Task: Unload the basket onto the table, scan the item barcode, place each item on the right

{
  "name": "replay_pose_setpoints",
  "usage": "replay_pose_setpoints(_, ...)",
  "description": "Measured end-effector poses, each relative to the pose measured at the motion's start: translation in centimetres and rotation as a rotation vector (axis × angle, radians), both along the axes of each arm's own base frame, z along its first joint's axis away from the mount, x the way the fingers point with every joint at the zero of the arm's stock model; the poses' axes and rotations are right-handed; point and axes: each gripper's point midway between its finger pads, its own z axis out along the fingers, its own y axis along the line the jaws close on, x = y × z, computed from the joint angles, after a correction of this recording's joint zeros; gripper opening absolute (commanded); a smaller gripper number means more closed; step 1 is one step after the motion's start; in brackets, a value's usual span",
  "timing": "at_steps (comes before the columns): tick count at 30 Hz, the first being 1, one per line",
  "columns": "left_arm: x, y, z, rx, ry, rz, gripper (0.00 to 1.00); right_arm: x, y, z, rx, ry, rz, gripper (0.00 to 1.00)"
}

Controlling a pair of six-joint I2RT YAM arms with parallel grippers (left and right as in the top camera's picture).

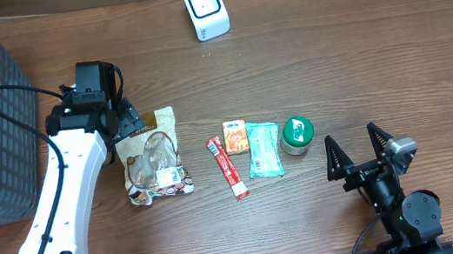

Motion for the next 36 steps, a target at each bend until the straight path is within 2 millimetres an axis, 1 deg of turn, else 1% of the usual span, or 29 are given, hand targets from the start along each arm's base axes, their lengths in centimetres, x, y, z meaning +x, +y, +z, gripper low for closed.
replay_pose_setpoints(2,0.0,0.0,0.0,0.000,0.000,0.000,1.00,-0.1,0.3,-0.2,0.026,0.017,0.019,1.00)
replay_pose_setpoints(5,0.0,0.0,0.0,0.000,0.000,0.000,1.00,-0.3,0.7,-1.3,0.040,0.072,0.042,1.00)
replay_pose_setpoints(7,0.0,0.0,0.0,0.000,0.000,0.000,1.00,-0.6,0.8,-1.2,0.038,0.100,0.046,1.00)
replay_pose_setpoints(8,0.0,0.0,0.0,0.000,0.000,0.000,1.00,-0.8,0.8,-0.9,0.036,0.109,0.049,1.00)
replay_pose_setpoints(10,0.0,0.0,0.0,0.000,0.000,0.000,1.00,-1.4,0.7,0.7,0.017,0.112,0.052,1.00)
replay_pose_setpoints(13,0.0,0.0,0.0,0.000,0.000,0.000,1.00,-2.6,0.3,4.8,-0.009,0.070,0.047,1.00)
replay_pose_setpoints(15,0.0,0.0,0.0,-0.001,0.000,0.000,0.99,-3.5,0.1,8.3,-0.023,0.030,0.046,1.00)
replay_pose_setpoints(19,0.0,0.0,0.0,-0.001,0.000,-0.001,1.00,-4.4,-0.1,13.4,-0.034,0.006,0.042,1.00)
replay_pose_setpoints(21,0.0,0.0,0.0,-0.002,0.001,0.000,1.00,-4.5,-0.1,14.9,-0.043,0.048,0.042,1.00)
replay_pose_setpoints(22,0.0,0.0,0.0,-0.003,0.001,-0.001,0.99,-4.4,-0.1,16.0,-0.049,0.083,0.044,1.00)
replay_pose_setpoints(26,0.0,-0.1,0.0,-0.003,-0.001,-0.001,0.99,-3.6,0.1,18.4,-0.051,0.228,0.045,1.00)
replay_pose_setpoints(28,0.0,-0.1,0.0,-0.004,0.001,-0.001,1.00,-3.0,0.3,19.1,-0.045,0.334,0.046,1.00)
replay_pose_setpoints(30,0.0,-0.1,0.0,-0.003,-0.001,-0.001,1.00,-2.1,0.5,19.8,-0.035,0.388,0.045,1.00)
replay_pose_setpoints(33,0.0,-0.1,0.0,-0.004,-0.001,-0.001,1.00,-0.1,1.2,20.6,-0.018,0.446,0.057,1.00)
replay_pose_setpoints(34,0.0,-0.1,0.0,-0.004,-0.001,-0.001,1.00,0.5,1.5,20.5,-0.012,0.462,0.067,0.89)
replay_pose_setpoints(36,0.0,-0.1,0.0,-0.004,-0.001,-0.001,1.00,1.7,2.5,19.9,0.000,0.497,0.105,0.58)
